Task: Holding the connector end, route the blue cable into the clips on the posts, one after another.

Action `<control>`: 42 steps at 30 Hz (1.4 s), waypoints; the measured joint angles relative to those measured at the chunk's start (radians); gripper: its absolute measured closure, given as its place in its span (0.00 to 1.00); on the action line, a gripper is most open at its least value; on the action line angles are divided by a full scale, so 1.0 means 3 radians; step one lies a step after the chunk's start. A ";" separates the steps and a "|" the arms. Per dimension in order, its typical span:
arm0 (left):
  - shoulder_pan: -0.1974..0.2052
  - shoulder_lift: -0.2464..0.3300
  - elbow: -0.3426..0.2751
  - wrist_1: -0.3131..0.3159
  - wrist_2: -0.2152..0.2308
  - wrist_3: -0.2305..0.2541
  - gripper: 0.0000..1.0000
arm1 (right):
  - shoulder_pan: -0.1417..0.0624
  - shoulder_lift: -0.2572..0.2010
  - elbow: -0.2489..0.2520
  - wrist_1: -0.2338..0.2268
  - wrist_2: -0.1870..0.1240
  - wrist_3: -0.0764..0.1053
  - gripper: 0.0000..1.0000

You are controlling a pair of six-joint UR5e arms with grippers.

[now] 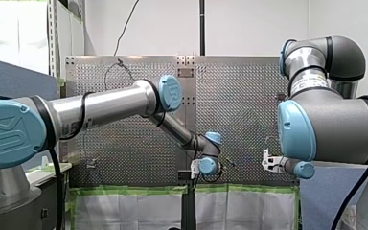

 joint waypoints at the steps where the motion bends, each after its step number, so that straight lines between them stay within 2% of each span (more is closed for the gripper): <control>1: -0.0007 0.0025 -0.0029 -0.0023 -0.0001 0.0003 0.00 | 0.0000 0.0001 0.0000 0.0000 0.0000 0.0001 1.00; 14: -0.0144 0.0426 -0.0484 0.0113 0.0029 0.0017 0.00 | -0.0001 0.0006 0.0000 0.0000 0.0000 0.0008 1.00; 20: -0.0222 0.0451 -0.0686 0.0173 0.0044 -0.0001 0.00 | -0.0001 0.0009 0.0000 -0.0002 0.0000 0.0028 1.00; 26: -0.0237 0.0452 -0.0863 0.0201 0.0043 -0.0049 0.00 | -0.0001 0.0011 0.0000 -0.0006 0.0000 0.0042 1.00; 42: -0.0289 0.0452 -0.0900 0.0648 0.0045 -0.0115 0.00 | -0.0003 0.0014 0.0000 -0.0015 0.0000 0.0068 1.00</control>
